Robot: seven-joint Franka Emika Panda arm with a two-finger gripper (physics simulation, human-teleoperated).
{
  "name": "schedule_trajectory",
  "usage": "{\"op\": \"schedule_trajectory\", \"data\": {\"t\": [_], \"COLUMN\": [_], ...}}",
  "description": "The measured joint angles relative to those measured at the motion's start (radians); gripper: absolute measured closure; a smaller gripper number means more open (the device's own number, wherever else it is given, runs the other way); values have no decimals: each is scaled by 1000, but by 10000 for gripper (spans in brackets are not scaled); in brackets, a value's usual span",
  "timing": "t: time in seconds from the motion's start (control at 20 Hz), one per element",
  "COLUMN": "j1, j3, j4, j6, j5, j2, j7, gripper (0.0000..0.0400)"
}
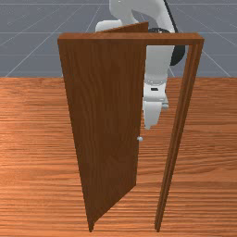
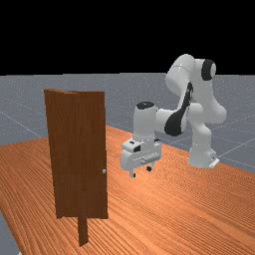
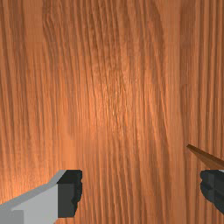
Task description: Close the door
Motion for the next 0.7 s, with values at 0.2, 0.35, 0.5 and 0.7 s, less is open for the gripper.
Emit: {"op": "schedule_trajectory", "data": {"t": [0.2, 0.35, 0.5, 0.7], "j1": [-5, -2, -5, -6], "j3": [4, 1, 3, 3], "j4": [4, 2, -1, 3], "j6": [-5, -1, 3, -4], "j5": [11, 3, 9, 10], "j2": [3, 2, 0, 2], "j7": [-10, -4, -10, -11], "gripper": [0, 0, 0, 0]}}
